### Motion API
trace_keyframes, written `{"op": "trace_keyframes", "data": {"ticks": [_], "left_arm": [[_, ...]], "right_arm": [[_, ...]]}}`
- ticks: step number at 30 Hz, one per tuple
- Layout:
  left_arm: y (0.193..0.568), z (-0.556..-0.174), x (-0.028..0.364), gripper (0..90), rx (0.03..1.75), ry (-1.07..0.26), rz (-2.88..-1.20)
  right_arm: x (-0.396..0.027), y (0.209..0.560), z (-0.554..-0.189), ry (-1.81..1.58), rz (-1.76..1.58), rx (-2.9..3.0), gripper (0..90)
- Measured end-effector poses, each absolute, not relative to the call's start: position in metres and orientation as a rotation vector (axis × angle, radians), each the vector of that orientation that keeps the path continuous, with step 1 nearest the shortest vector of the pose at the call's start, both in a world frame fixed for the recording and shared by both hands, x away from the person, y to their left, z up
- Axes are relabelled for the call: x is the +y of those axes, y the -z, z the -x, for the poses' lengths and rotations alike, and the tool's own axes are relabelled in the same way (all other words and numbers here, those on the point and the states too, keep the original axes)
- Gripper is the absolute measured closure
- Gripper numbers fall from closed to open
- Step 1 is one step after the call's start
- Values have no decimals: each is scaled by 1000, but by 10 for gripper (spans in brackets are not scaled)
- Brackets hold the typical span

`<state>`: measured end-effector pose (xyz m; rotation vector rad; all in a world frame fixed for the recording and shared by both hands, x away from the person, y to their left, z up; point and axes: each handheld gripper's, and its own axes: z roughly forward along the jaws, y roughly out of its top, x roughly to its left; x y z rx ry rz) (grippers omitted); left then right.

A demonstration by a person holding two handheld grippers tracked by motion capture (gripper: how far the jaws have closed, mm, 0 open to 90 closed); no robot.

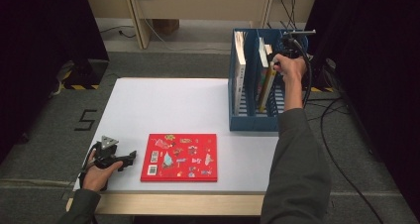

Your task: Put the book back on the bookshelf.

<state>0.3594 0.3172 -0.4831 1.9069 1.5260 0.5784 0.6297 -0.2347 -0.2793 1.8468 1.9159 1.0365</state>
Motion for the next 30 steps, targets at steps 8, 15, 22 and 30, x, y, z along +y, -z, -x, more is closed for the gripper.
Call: {"op": "trace_keyframes", "data": {"ticks": [8,15,22,30], "left_arm": [[483,-359,317,145,1526,-580,-1908],[483,-359,317,143,1527,-582,-1911],[483,-360,317,142,1529,-583,-1908],[483,-360,317,142,1529,-582,-1908]], "right_arm": [[-245,278,-614,-1059,-1784,1961,609],[-248,281,-603,-1127,-1740,2012,679],[-239,279,-608,-1175,-1759,2010,708],[-236,274,-611,-1178,-1787,1994,716]]}}
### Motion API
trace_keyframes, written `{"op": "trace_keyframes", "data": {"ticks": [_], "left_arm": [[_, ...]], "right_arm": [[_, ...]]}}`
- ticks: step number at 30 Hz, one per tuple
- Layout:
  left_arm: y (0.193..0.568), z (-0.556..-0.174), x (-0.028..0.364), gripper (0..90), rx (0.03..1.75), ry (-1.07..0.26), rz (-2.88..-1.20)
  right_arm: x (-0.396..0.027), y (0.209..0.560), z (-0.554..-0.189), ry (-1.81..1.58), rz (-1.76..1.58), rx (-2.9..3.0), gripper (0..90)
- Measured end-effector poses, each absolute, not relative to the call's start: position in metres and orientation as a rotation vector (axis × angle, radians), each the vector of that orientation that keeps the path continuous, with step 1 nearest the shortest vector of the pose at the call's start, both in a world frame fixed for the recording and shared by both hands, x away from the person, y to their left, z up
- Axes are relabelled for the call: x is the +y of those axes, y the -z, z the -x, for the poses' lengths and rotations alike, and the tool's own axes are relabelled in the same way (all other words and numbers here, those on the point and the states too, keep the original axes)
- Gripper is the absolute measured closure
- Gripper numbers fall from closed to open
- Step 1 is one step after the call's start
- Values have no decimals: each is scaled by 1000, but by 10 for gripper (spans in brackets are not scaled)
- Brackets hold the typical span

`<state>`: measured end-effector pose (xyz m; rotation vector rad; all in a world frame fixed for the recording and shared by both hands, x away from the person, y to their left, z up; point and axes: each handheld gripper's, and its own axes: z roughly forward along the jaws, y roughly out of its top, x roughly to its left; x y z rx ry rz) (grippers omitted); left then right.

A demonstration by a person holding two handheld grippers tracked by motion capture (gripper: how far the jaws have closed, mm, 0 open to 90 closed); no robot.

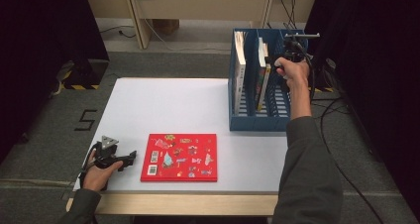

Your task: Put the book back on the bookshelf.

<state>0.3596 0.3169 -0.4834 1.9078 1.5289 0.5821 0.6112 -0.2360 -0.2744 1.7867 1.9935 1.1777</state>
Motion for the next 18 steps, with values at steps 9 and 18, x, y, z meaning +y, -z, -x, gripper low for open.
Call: {"op": "trace_keyframes", "data": {"ticks": [9,18], "left_arm": [[483,-360,317,142,1529,-581,-1908],[483,-360,317,142,1529,-581,-1907]], "right_arm": [[-249,273,-604,-1194,-1807,2008,582],[-255,264,-595,-1159,-1774,1996,524]]}}
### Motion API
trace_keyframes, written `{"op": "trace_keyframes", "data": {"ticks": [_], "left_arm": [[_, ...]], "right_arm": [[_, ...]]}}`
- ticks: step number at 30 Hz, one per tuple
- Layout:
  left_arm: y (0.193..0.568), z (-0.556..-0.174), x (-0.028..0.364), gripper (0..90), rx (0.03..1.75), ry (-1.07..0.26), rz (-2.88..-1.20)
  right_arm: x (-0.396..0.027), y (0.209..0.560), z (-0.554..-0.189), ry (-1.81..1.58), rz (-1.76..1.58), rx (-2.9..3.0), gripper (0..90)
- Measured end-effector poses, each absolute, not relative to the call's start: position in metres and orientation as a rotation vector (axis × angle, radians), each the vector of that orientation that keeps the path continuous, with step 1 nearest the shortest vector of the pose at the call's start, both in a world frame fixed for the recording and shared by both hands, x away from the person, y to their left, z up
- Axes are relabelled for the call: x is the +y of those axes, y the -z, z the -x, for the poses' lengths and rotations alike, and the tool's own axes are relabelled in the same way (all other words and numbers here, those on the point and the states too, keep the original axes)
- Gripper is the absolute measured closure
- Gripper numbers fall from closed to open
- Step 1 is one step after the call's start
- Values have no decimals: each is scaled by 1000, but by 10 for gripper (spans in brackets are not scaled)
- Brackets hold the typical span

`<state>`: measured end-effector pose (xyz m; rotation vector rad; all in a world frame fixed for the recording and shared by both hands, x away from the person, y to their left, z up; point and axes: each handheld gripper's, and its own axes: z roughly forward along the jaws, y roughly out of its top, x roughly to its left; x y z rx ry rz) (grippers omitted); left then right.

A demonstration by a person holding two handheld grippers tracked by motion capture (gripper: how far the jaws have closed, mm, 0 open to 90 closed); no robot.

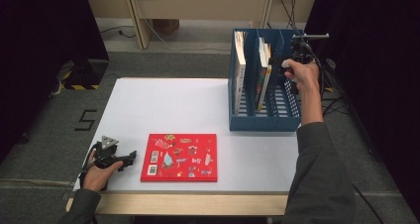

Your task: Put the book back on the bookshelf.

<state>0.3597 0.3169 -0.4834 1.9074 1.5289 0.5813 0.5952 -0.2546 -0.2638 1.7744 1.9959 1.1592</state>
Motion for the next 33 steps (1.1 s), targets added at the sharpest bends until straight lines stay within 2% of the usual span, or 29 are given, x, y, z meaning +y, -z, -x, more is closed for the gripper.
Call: {"op": "trace_keyframes", "data": {"ticks": [4,12,33], "left_arm": [[483,-360,317,142,1529,-581,-1908],[484,-360,317,141,1528,-579,-1905],[484,-360,317,141,1527,-577,-1908]], "right_arm": [[-261,257,-587,-1170,-1750,1988,486],[-265,251,-570,-1097,-1667,2026,465],[-265,270,-504,-1166,-1543,2093,375]]}}
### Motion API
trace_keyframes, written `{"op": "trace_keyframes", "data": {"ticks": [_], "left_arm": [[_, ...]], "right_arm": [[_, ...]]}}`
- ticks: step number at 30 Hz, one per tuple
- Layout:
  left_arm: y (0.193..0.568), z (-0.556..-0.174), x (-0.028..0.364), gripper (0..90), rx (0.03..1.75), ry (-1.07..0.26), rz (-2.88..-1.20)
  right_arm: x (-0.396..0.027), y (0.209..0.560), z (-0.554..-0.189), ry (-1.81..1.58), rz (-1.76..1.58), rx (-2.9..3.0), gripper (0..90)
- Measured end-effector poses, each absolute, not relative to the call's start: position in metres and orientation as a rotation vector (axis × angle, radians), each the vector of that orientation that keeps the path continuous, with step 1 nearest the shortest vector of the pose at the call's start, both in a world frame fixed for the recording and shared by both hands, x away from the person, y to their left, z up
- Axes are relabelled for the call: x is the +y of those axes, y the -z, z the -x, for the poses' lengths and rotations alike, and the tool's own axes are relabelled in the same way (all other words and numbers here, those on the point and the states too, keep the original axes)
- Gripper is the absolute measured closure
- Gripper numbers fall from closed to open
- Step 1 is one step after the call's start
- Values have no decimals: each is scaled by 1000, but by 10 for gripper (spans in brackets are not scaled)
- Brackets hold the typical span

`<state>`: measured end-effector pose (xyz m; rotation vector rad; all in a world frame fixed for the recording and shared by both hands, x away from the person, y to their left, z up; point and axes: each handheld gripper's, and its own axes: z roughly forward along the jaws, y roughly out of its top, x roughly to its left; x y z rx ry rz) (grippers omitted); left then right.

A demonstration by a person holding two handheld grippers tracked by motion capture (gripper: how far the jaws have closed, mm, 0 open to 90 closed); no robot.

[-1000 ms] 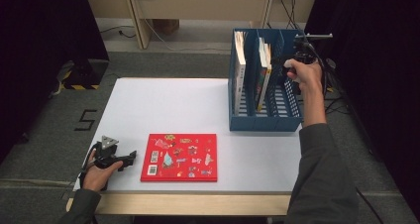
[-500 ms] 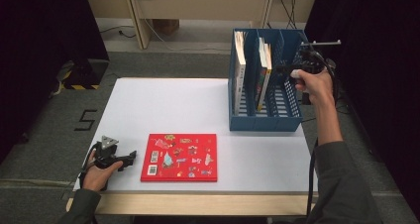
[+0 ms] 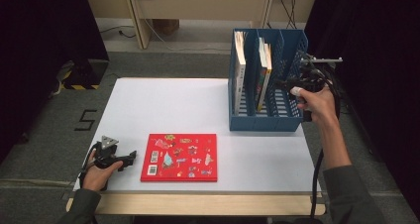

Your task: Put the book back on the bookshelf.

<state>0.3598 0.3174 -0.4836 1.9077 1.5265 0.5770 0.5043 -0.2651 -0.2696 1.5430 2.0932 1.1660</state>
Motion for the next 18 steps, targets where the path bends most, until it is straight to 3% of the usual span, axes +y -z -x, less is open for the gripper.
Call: {"op": "trace_keyframes", "data": {"ticks": [18], "left_arm": [[484,-360,317,141,1526,-577,-1908]], "right_arm": [[-244,298,-467,-1244,-1477,2157,309]]}}
